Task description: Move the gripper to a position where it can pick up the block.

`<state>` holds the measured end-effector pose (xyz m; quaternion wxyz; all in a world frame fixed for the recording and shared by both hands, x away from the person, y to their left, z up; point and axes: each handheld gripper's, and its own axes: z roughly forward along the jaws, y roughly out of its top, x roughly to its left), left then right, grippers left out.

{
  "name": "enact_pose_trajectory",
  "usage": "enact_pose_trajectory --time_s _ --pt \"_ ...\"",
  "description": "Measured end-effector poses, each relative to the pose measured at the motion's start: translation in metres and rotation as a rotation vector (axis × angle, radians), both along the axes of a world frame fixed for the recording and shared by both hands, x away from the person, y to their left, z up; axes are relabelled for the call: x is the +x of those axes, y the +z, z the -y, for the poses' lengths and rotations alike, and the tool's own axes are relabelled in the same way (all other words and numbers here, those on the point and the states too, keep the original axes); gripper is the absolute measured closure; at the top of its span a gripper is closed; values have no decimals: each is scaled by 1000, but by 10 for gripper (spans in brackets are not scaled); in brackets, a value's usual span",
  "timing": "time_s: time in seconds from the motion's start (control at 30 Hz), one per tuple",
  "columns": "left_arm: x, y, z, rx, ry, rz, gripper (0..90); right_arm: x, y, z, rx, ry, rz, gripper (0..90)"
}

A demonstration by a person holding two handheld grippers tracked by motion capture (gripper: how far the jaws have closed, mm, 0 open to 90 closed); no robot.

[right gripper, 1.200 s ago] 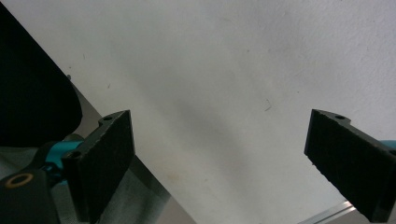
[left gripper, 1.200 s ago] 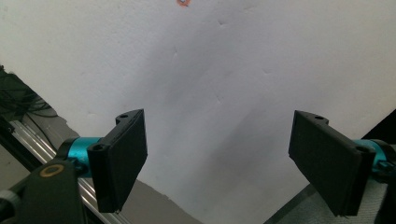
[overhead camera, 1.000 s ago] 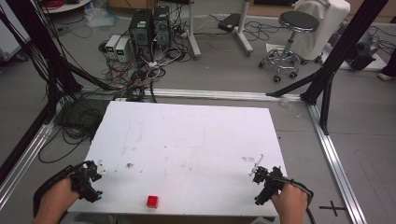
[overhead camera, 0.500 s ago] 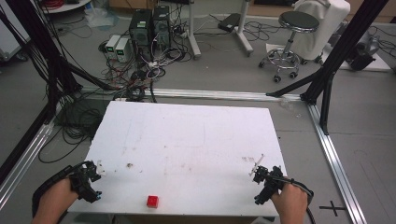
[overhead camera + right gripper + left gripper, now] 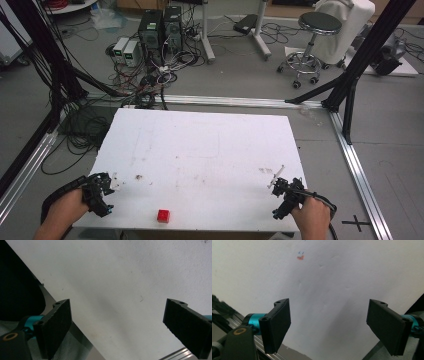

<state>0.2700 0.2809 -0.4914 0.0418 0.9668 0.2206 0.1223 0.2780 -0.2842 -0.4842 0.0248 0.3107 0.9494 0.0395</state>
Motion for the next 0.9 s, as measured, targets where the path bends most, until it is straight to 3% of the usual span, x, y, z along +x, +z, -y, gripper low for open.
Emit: enact_pose_trajectory --time_s 0.17,0.2,0.33,0.4,0.43,0.53,0.57,0.9 --pt "5 0 7 5 -63 9 199 -1 1 0 12 1 4 78" --pt "8 0 10 8 -107 0 199 -1 1 0 12 -1 3 77" --pt "12 3 16 19 -167 -4 199 -1 1 0 14 1 5 78" --pt "13 5 20 21 -211 -1 198 0 2 0 14 1 5 77" --pt "15 8 26 22 -267 9 198 0 3 0 17 3 5 78" --pt "15 10 31 24 -304 10 195 -1 3 1 18 3 8 77" --pt "14 11 37 43 -337 15 192 -1 3 1 19 2 8 78" --pt "4 17 69 95 -427 3 190 -1 8 -1 20 1 25 77"
